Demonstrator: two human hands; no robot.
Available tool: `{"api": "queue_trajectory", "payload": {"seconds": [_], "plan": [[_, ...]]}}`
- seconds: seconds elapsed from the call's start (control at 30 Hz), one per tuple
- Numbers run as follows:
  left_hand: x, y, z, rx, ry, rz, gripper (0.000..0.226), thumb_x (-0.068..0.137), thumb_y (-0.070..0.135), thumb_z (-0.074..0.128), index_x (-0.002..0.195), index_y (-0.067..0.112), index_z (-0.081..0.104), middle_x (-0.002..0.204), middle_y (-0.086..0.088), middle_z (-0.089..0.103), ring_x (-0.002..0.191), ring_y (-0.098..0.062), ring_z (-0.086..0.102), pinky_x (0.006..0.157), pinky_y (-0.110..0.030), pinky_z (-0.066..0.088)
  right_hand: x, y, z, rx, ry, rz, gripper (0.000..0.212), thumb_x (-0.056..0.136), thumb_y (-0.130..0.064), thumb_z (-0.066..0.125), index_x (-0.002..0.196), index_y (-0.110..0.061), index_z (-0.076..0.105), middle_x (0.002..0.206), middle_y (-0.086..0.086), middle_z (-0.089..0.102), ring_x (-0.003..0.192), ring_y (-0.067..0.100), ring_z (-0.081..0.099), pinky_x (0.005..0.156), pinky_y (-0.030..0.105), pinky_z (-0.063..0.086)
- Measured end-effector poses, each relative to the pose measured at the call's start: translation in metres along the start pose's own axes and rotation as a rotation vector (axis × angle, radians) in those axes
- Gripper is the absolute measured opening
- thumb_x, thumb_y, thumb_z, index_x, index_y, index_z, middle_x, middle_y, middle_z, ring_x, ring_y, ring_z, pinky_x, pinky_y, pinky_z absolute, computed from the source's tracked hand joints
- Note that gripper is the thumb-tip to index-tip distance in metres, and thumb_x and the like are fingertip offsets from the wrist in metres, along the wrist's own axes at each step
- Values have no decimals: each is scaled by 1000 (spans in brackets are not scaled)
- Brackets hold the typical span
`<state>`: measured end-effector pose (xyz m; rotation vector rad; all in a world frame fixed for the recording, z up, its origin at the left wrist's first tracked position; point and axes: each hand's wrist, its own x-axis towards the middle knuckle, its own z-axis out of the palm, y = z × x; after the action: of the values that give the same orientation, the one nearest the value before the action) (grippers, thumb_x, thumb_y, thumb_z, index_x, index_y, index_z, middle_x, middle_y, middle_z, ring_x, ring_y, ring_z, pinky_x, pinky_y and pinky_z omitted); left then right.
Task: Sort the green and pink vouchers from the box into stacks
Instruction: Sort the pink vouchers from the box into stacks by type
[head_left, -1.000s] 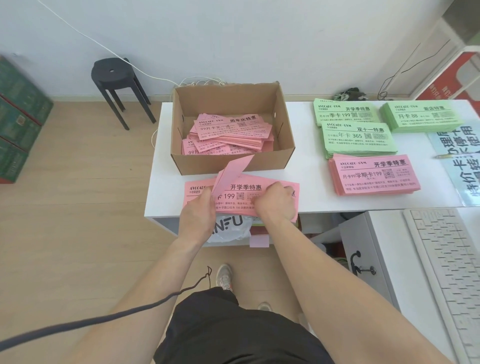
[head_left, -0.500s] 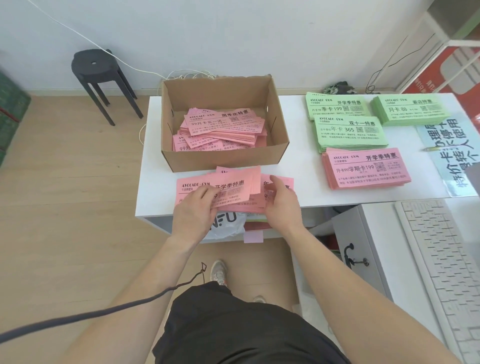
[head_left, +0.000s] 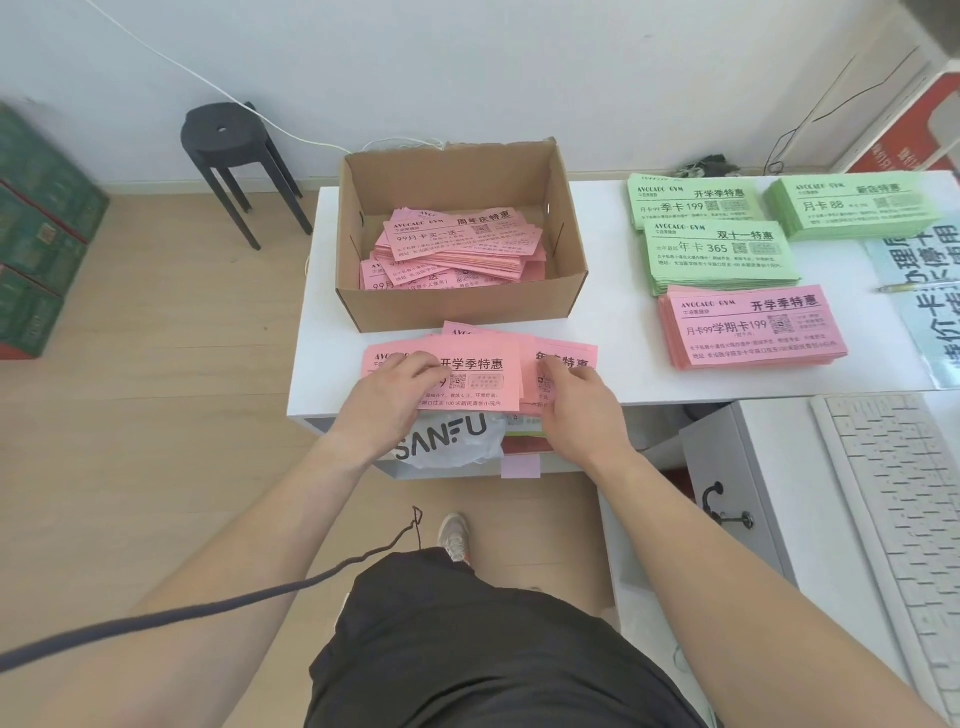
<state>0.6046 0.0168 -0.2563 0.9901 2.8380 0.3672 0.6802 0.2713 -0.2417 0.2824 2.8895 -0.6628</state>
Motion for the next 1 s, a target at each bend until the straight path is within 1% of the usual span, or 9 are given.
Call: {"api": "queue_trajectory", "payload": {"seconds": [0.3,0.43,0.63,0.7,0.77,0.8,0.87,0.93,1.0], "plan": [[-1,-7,-9,5,-10,23,61,81,-13,53,133,16,63,136,-3,61,120,-31,59,91,-44,55,-3,-5,-7,-37,-52,8,57,87,-8,57,142,-12,46,116,14,63,119,35,52,90,45,51],[-9,-8,-16,-68,138,-63,51,83,-10,51,125,12,69,125,-7,70,112,-32,66,90,-44,57,-1,-5,-9,-13,-85,12,58,87,-4,51,143,-12,44,111,14,65,117,35,51,87,44,51],[-21,13,-19,-89,237,-88,47,84,5,43,121,10,73,122,-7,72,107,-30,68,88,-44,59,6,-5,-15,306,-5,191,51,95,-7,41,146,-6,47,133,17,65,121,39,58,99,46,49],[-23,17,-12,-75,222,-73,46,83,-6,56,122,12,72,122,-6,71,109,-31,67,86,-45,59,6,-10,-22,512,-19,284,40,101,-16,37,131,-6,60,118,16,71,107,34,67,93,42,54],[-25,19,-5,-58,198,-70,56,76,-14,65,122,15,72,121,-4,72,108,-31,67,81,-45,61,8,-15,-28,699,-56,369,40,107,-31,32,108,-9,65,89,8,74,80,23,72,68,30,57],[-27,20,-2,-47,193,-55,57,73,-16,67,121,16,72,120,-4,72,106,-31,68,77,-45,61,10,-17,-32,756,-70,397,43,108,-37,34,100,-8,66,82,5,73,72,19,71,61,26,56],[-30,24,2,-23,175,-24,53,73,-13,71,118,15,73,118,-5,72,104,-31,69,73,-46,61,17,-18,-35,818,-106,425,47,100,-42,52,94,1,70,86,10,76,75,25,74,71,34,62],[-31,27,6,-22,167,-5,46,77,-7,72,118,15,72,119,-6,72,105,-32,68,72,-48,61,21,-21,-37,881,-161,465,32,90,-28,72,89,4,68,95,14,77,82,31,76,74,48,64],[-32,29,9,-15,189,11,42,80,-4,67,118,13,72,118,-7,72,104,-31,69,72,-47,61,23,-24,-40,950,-199,508,18,85,-7,78,82,-2,61,95,16,76,79,29,76,67,46,64]]}}
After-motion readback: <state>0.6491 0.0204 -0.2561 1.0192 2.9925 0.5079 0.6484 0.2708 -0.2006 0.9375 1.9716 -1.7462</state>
